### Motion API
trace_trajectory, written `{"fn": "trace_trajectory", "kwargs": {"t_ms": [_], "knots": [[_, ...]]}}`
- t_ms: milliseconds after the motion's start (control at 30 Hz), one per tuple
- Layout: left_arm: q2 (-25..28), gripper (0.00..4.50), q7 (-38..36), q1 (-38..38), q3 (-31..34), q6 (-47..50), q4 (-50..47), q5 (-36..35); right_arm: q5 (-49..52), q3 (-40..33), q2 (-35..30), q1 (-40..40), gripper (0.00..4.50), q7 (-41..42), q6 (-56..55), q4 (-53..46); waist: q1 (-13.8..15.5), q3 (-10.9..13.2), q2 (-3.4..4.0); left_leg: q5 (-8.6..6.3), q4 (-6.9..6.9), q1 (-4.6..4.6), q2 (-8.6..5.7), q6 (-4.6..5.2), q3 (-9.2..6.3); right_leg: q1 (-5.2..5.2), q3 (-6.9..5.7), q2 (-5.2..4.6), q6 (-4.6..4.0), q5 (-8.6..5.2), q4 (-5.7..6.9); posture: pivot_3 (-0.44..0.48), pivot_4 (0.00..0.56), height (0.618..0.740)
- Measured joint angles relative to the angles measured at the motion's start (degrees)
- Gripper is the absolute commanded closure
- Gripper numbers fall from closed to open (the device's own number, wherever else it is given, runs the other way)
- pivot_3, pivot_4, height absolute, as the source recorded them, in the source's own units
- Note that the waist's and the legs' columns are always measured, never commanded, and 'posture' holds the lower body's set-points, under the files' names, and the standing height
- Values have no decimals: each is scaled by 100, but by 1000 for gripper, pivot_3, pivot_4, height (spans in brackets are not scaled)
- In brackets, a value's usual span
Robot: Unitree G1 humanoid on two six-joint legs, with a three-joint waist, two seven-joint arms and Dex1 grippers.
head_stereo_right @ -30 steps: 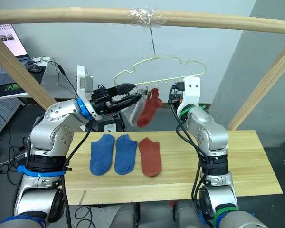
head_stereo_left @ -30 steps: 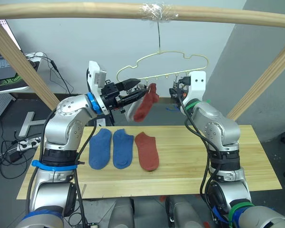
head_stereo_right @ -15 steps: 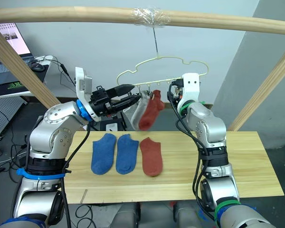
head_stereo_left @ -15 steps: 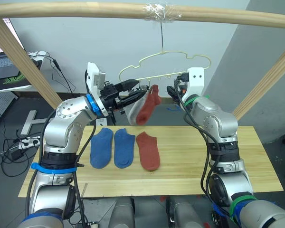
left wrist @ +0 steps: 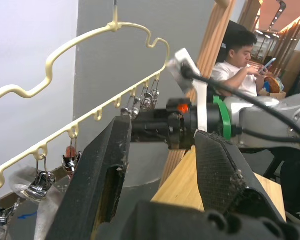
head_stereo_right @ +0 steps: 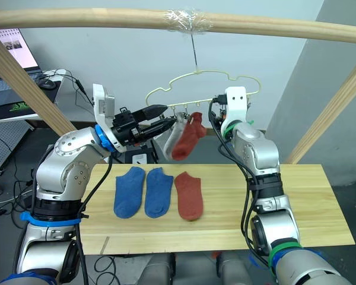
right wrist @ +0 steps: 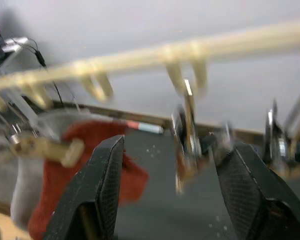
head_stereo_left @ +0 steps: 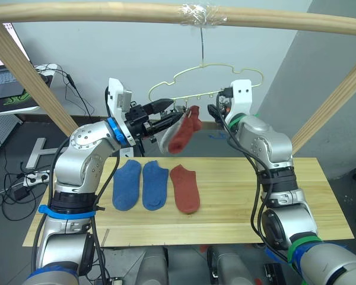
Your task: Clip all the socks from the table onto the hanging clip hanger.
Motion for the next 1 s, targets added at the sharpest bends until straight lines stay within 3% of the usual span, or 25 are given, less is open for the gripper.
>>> {"fn": "trace_trajectory", "kwargs": {"t_ms": [767, 867, 1000], "knots": [[7, 2186, 142, 0, 0, 24, -21, 15, 1, 1, 8, -271, 1729, 87, -229, 521, 40, 0, 0, 0, -7, 0, 0, 0, 1, -3, 0, 0, -1, 0, -2, 185, 154, 740], [7, 2186, 147, 0, 0, 24, -21, 25, -1, 1, 5, -277, 2309, 100, -230, 552, 42, 0, 0, 0, -8, 0, 0, 0, 1, -3, 0, 0, -1, -1, -2, 185, 154, 740], [7, 2186, 153, 0, -1, 28, -21, 33, -25, -4, 2, -327, 3662, 84, -232, 584, 42, 0, 0, 0, -9, -1, 0, 0, 1, -4, 0, 0, -1, -1, -2, 184, 154, 740]]}}
